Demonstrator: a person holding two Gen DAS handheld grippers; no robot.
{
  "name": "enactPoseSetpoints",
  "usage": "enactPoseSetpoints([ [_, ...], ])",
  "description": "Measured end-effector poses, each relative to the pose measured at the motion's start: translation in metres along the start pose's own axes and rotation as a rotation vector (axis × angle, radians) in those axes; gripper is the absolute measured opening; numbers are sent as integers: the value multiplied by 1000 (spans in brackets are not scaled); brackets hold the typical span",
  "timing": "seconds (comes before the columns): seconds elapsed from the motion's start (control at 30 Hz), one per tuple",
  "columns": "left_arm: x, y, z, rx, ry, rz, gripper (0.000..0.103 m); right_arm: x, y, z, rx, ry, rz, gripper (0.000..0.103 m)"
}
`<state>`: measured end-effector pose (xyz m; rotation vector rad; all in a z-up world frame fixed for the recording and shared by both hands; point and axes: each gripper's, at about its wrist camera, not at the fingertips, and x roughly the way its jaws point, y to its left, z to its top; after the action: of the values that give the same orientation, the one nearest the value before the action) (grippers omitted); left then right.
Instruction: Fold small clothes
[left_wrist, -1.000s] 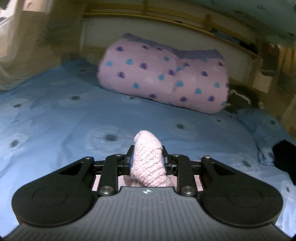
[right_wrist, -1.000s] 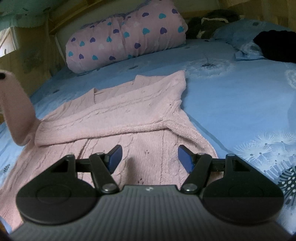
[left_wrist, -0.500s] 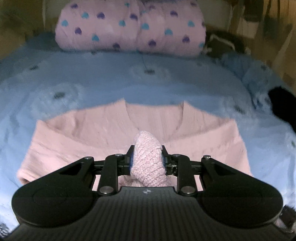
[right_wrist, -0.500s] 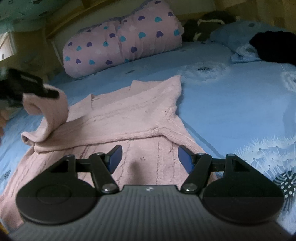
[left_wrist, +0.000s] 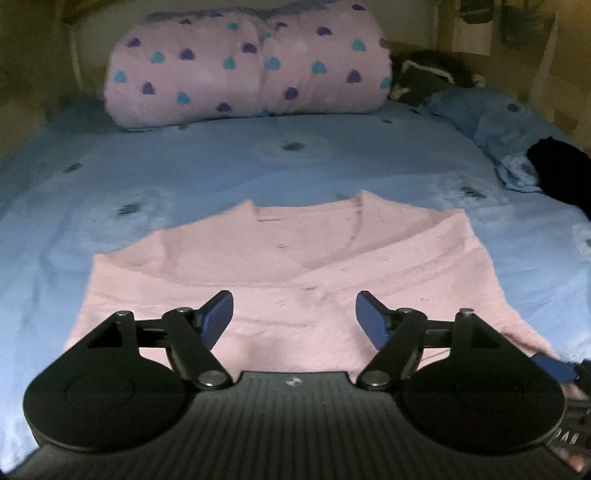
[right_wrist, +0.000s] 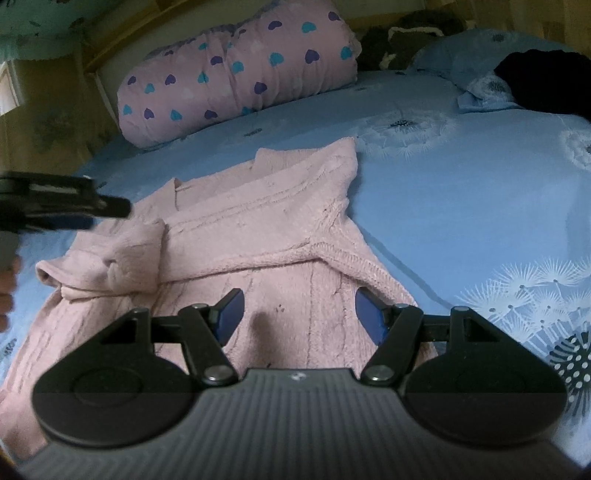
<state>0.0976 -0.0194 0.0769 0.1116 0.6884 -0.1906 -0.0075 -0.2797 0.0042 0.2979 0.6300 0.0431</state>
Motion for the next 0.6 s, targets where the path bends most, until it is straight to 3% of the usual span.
enactPoseSetpoints([
  [0.3, -12, 60, -34, -18, 47, 149, 80, -3, 13, -6, -75, -4, -22, 68],
  [0.47, -7, 90, -53, -115, 73, 80, 80, -8, 34, 2, -100, 1, 2, 68],
  [0.6, -1, 102, -64, -135, 90, 90, 80, -7, 63, 12, -134, 10, 76, 68],
])
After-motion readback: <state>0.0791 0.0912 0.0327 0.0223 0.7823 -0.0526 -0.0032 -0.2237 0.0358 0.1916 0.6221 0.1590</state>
